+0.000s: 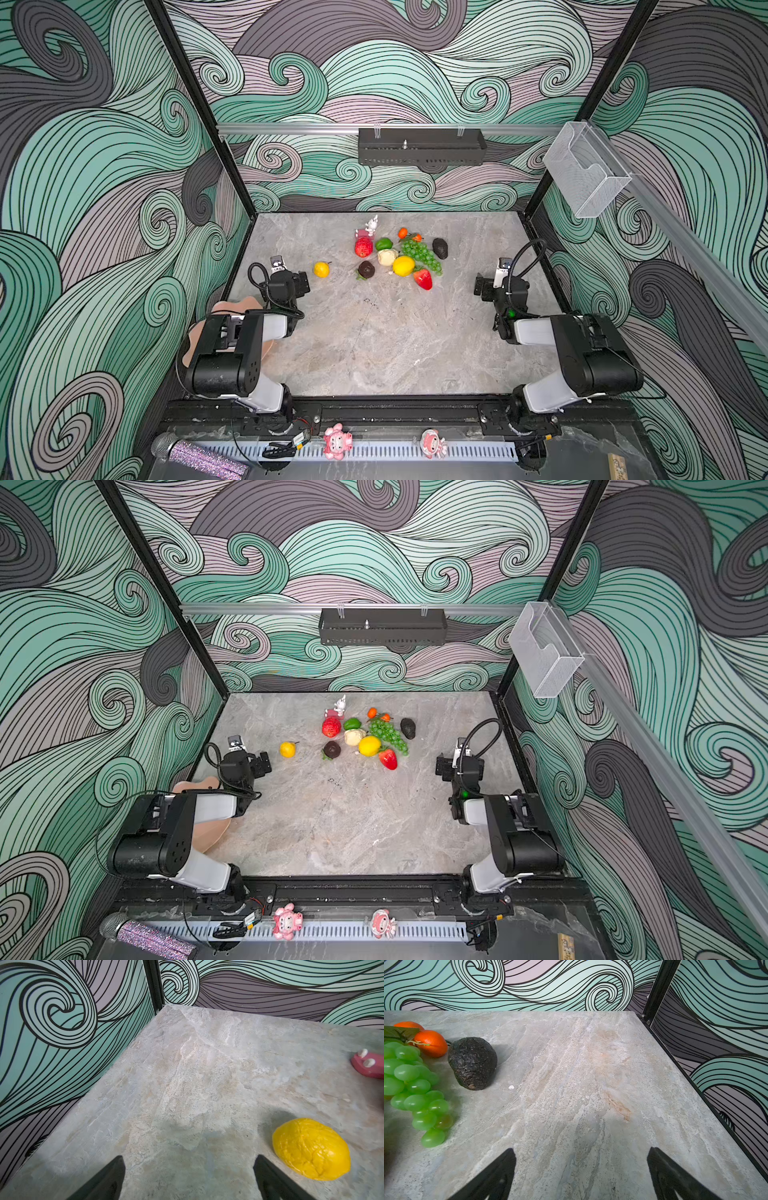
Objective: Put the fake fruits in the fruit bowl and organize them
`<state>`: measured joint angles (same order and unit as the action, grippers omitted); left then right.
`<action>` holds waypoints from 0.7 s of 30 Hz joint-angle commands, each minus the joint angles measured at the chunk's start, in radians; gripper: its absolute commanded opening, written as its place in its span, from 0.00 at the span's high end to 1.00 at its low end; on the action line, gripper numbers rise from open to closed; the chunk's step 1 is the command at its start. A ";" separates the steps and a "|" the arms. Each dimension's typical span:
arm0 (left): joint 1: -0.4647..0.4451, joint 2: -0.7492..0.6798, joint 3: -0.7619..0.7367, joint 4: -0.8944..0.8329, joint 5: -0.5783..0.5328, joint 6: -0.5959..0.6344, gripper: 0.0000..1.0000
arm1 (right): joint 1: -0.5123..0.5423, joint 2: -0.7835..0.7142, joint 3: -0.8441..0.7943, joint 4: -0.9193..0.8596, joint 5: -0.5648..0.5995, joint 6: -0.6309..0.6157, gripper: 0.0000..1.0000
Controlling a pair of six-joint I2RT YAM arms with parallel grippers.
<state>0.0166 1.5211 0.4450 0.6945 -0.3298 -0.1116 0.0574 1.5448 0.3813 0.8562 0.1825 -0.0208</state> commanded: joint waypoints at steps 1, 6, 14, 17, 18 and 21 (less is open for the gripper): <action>-0.004 -0.001 0.007 -0.004 -0.012 0.003 0.01 | -0.004 -0.005 0.013 0.012 -0.008 0.010 0.01; -0.004 -0.001 0.008 -0.003 -0.012 0.003 0.01 | -0.004 -0.006 0.013 0.014 -0.008 0.010 0.01; -0.002 -0.001 0.008 -0.003 -0.011 0.003 0.01 | -0.004 -0.007 0.011 0.014 -0.009 0.010 0.01; -0.001 -0.001 0.008 -0.004 -0.009 0.001 0.01 | -0.004 -0.007 0.011 0.015 -0.009 0.010 0.01; -0.003 -0.002 0.008 -0.004 -0.008 0.001 0.01 | -0.004 -0.008 0.010 0.017 -0.009 0.010 0.01; -0.001 -0.002 0.006 -0.005 -0.008 0.001 0.01 | -0.002 -0.010 0.007 0.021 -0.016 0.003 0.01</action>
<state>0.0166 1.5211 0.4450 0.6945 -0.3294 -0.1116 0.0574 1.5448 0.3813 0.8562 0.1780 -0.0189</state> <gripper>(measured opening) 0.986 0.992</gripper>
